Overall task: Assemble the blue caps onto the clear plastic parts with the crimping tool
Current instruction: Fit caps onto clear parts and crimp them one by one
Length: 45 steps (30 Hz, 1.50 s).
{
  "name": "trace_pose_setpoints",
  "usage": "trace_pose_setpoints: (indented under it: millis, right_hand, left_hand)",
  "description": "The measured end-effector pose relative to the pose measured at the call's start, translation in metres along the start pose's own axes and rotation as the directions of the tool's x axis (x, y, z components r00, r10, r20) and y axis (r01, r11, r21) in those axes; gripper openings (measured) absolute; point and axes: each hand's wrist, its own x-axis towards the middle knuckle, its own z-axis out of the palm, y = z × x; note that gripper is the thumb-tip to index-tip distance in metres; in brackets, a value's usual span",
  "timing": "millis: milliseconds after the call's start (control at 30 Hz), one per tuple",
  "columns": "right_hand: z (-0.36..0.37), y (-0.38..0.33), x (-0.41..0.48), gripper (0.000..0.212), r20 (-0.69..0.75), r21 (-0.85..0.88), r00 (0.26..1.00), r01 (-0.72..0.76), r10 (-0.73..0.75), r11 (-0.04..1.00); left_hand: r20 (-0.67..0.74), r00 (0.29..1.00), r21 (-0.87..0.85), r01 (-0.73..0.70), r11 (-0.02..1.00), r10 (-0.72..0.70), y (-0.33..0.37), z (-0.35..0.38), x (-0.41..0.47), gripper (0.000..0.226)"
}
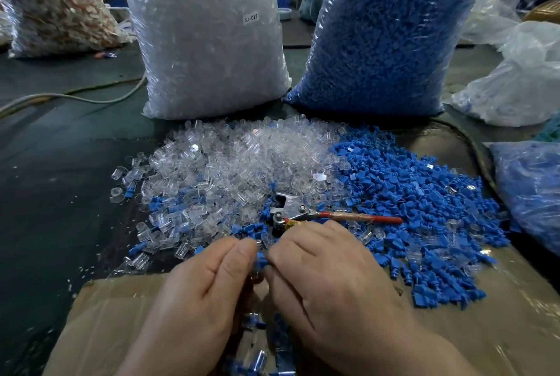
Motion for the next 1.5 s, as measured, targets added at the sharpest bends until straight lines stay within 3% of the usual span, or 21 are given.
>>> trace_pose_setpoints:
  millis: [100, 167, 233, 267, 300, 367, 400, 433, 467, 533, 600, 733, 900, 1000, 1067, 1167, 1300, 1500]
  right_hand:
    - [0.0, -0.003, 0.0, 0.028, -0.042, 0.059, 0.999, -0.013, 0.015, 0.998]
    - [0.001, -0.004, -0.001, 0.028, -0.035, 0.092, 0.999, -0.029, 0.032, 0.995]
    - [-0.001, -0.007, -0.001, 0.031, 0.063, 0.176, 0.988, -0.15, 0.141, 0.973]
    - [-0.003, -0.007, 0.0, 0.033, 0.156, 0.295, 0.958, -0.278, 0.241, 0.914]
    - [-0.007, -0.008, 0.001, 0.034, 0.286, 0.455, 0.896, -0.439, 0.339, 0.775]
    - [-0.014, -0.005, 0.002, 0.029, 0.573, 0.627, 0.72, -0.692, 0.39, 0.358]
    - [-0.018, -0.004, 0.003, 0.028, 0.639, 0.624, 0.677, -0.734, 0.365, 0.269]
    - [-0.019, -0.003, 0.003, 0.029, 0.644, 0.597, 0.67, -0.742, 0.369, 0.306]
    - [-0.018, 0.0, 0.002, 0.031, 0.592, 0.537, 0.697, -0.716, 0.405, 0.447]
    - [-0.015, 0.003, -0.002, 0.038, 0.418, 0.254, 0.797, -0.563, 0.436, 0.786]
    - [-0.012, 0.005, -0.007, 0.039, 0.316, -0.017, 0.857, -0.424, 0.407, 0.906]
    - [-0.003, 0.007, -0.011, 0.043, 0.306, -0.147, 0.873, -0.352, 0.38, 0.925]
    - [0.006, 0.012, -0.004, 0.047, 0.231, -0.227, 0.898, -0.325, 0.375, 0.918]
    - [0.014, 0.009, 0.002, 0.047, 0.281, -0.265, 0.893, -0.28, 0.352, 0.923]
    - [0.017, 0.007, 0.004, 0.041, 0.282, -0.257, 0.9, -0.262, 0.332, 0.93]
    - [0.015, 0.008, 0.004, 0.031, 0.274, -0.199, 0.901, -0.289, 0.337, 0.936]
    - [0.015, 0.01, 0.004, 0.026, 0.27, -0.171, 0.893, -0.324, 0.36, 0.931]
    - [0.017, 0.013, 0.004, 0.022, 0.275, -0.144, 0.876, -0.37, 0.396, 0.918]
  left_hand:
    - [0.075, 0.997, -0.055, -0.008, 0.998, 0.012, -0.006, -0.001, 0.001, 0.053]
    - [0.133, 0.991, -0.216, 0.056, 0.975, -0.027, -0.009, 0.0, 0.001, 0.05]
    - [0.173, 0.985, -0.278, 0.056, 0.959, -0.007, -0.01, -0.001, 0.001, 0.053]
    - [0.183, 0.983, -0.278, 0.03, 0.96, 0.022, -0.011, -0.001, 0.001, 0.055]
    - [0.198, 0.979, -0.289, 0.011, 0.957, 0.049, -0.011, -0.001, 0.001, 0.055]
    - [0.221, 0.971, -0.305, -0.016, 0.952, 0.087, -0.009, -0.003, -0.002, 0.053]
    - [0.208, 0.973, -0.268, -0.046, 0.962, 0.104, -0.008, -0.004, -0.002, 0.051]
    - [0.174, 0.977, -0.194, -0.086, 0.977, 0.121, -0.007, -0.005, -0.003, 0.047]
    - [0.121, 0.984, -0.097, -0.12, 0.988, 0.132, -0.006, -0.007, -0.002, 0.04]
    - [0.012, 0.99, 0.119, -0.138, 0.983, 0.138, -0.007, -0.01, 0.0, 0.021]
    - [0.034, 0.992, 0.28, -0.126, 0.952, 0.122, -0.007, -0.01, 0.003, 0.013]
    - [0.221, 0.965, 0.474, -0.231, 0.85, 0.139, -0.01, -0.003, 0.002, 0.024]
    - [0.273, 0.945, 0.507, -0.301, 0.807, 0.18, -0.008, -0.001, 0.002, 0.022]
    - [0.226, 0.957, 0.473, -0.271, 0.838, 0.182, -0.006, 0.001, 0.001, 0.02]
    - [0.086, 0.985, 0.5, -0.174, 0.848, 0.152, -0.008, 0.001, 0.003, 0.023]
    - [-0.067, 0.994, 0.645, -0.021, 0.764, 0.084, -0.012, 0.0, 0.006, 0.049]
    - [0.04, 0.998, 0.753, -0.06, 0.655, 0.044, -0.009, 0.004, 0.007, 0.08]
    - [0.119, 0.99, 0.704, -0.134, 0.697, 0.07, -0.01, 0.005, 0.008, 0.057]
